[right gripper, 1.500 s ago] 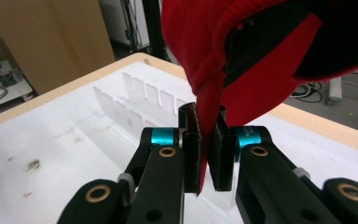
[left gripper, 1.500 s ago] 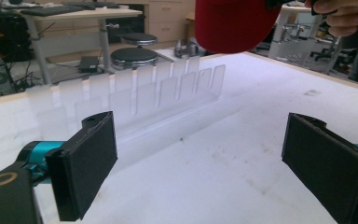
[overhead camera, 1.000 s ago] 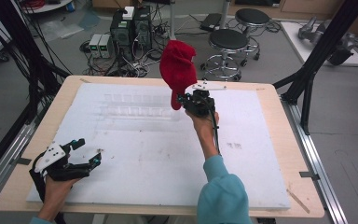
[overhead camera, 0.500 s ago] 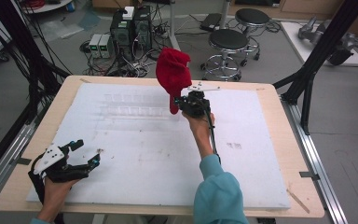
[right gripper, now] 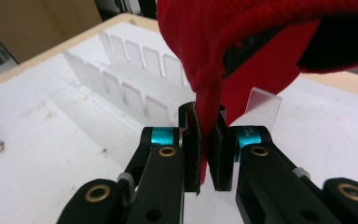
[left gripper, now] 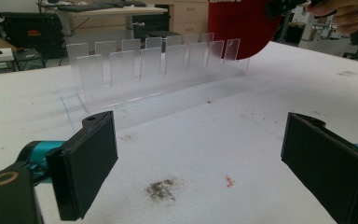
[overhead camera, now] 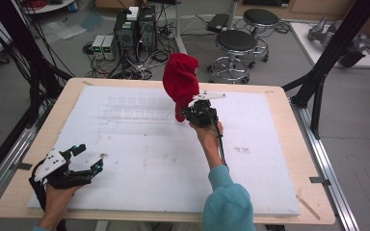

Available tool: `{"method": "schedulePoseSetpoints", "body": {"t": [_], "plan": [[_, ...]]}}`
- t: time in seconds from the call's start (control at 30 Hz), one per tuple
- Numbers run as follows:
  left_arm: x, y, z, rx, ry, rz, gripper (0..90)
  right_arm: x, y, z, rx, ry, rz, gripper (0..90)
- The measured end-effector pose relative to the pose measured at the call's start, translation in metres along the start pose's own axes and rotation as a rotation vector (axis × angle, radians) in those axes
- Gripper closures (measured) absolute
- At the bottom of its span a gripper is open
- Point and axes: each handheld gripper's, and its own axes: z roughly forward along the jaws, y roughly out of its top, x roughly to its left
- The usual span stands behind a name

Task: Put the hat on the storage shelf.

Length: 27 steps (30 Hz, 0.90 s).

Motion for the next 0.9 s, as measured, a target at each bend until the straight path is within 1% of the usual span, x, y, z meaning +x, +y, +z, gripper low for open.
{"method": "schedulePoseSetpoints", "body": {"t": [0.07, 0.1, 0.2, 0.3, 0.4, 0.5, 0.57, 0.73, 0.77, 0.8, 0.83, 0.87, 0.9], "plan": [[0.0, 0.0, 0.0, -0.004, 0.002, -0.002, 11.0, 0.001, -0.002, 0.0, 0.013, 0.0, -0.002, 85.2], [0.0, 0.0, 0.0, -0.001, 0.003, -0.003, 11.0, 0.002, -0.003, 0.0, 0.012, -0.004, -0.005, 85.2], [0.0, 0.0, 0.0, 0.0, 0.002, -0.005, 11.0, 0.001, -0.007, -0.002, 0.004, -0.005, 0.009, 85.1], [0.0, 0.0, 0.0, 0.002, 0.002, -0.004, 11.2, 0.001, -0.008, -0.003, 0.009, -0.009, 0.017, 84.9], [0.0, 0.0, 0.0, 0.005, 0.0, 0.0, 11.4, 0.001, -0.008, -0.003, 0.011, -0.01, 0.014, 84.4], [0.001, 0.0, 0.0, 0.005, 0.001, -0.005, 11.4, 0.002, -0.008, -0.003, 0.019, -0.031, -0.002, 82.7], [0.001, 0.0, 0.001, 0.005, 0.002, -0.007, 11.4, 0.003, -0.008, -0.004, 0.028, -0.054, -0.015, 74.6], [0.001, 0.0, 0.001, 0.01, 0.004, -0.005, 11.4, 0.004, -0.011, -0.012, 0.02, -0.082, -0.012, 47.7], [0.0, 0.0, 0.001, 0.009, 0.004, -0.005, 11.4, 0.004, -0.012, -0.015, 0.03, -0.091, -0.008, 45.8], [0.001, 0.0, 0.001, 0.01, 0.004, -0.004, 11.4, 0.003, -0.013, -0.018, 0.041, -0.095, -0.005, 42.0], [0.001, 0.0, 0.001, 0.01, 0.004, -0.005, 11.4, 0.004, -0.014, -0.022, 0.051, -0.11, -0.005, 37.6], [0.0, 0.0, 0.001, 0.01, 0.004, -0.005, 11.4, 0.004, -0.014, -0.027, 0.055, -0.119, -0.007, 33.8], [0.0, 0.0, 0.001, 0.009, 0.005, -0.005, 11.4, 0.004, -0.015, -0.031, 0.05, -0.115, -0.004, 30.8]]}}
